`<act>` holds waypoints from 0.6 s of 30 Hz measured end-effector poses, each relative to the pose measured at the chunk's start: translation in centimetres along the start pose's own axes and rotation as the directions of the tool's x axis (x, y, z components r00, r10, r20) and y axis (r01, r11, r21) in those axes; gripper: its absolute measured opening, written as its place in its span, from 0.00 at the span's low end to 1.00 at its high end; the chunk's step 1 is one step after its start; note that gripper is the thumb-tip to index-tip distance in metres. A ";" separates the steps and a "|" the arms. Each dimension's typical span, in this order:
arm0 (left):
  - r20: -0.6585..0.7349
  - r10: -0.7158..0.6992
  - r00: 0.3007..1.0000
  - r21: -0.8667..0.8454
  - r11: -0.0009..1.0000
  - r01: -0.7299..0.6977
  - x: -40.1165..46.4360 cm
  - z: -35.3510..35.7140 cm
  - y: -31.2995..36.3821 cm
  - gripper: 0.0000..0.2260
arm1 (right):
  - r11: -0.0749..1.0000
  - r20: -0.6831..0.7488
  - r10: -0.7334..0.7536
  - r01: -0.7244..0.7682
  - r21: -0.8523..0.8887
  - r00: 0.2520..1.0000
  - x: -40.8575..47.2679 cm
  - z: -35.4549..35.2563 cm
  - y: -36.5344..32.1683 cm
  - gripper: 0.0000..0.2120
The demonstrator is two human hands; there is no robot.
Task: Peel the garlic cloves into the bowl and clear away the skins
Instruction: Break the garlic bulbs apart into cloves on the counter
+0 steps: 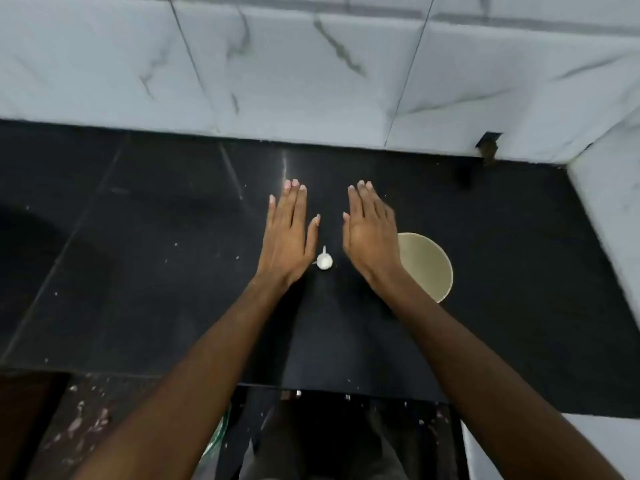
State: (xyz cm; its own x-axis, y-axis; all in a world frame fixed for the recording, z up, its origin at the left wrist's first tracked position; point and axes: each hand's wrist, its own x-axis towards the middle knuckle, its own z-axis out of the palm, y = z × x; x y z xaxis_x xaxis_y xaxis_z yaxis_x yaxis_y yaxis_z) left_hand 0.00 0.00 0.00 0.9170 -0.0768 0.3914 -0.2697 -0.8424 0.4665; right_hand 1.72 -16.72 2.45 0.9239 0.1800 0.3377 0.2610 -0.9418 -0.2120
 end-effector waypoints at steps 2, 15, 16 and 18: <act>0.048 -0.027 0.998 -0.037 0.999 0.029 -1.8 0.7 -0.4 0.27 | 0.991 0.107 0.019 -0.033 0.132 0.994 -1.3 0.7 -0.9 0.26; 0.098 -0.260 0.961 -0.461 0.844 0.275 -3.9 7.5 -2.2 0.16 | 0.874 0.001 0.245 -0.221 0.434 0.970 -7.9 8.3 -1.2 0.17; 0.097 -0.303 0.948 -0.504 0.806 0.310 -3.8 7.8 -2.4 0.14 | 0.857 0.000 0.227 -0.200 0.475 0.974 -7.6 8.6 -1.0 0.17; 0.118 -0.412 0.904 -0.644 0.661 0.385 -4.0 8.2 -2.8 0.12 | 0.804 0.036 0.168 -0.158 0.574 0.985 -6.7 9.0 -0.3 0.17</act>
State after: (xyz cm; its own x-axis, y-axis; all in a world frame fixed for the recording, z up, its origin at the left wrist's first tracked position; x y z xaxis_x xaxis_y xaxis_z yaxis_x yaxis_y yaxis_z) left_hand -0.54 -1.67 -9.38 0.9744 0.2144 0.0682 -0.0146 -0.2425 0.9700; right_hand -2.05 -15.12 -8.01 0.9640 0.0295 0.2644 0.2247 -0.6226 -0.7496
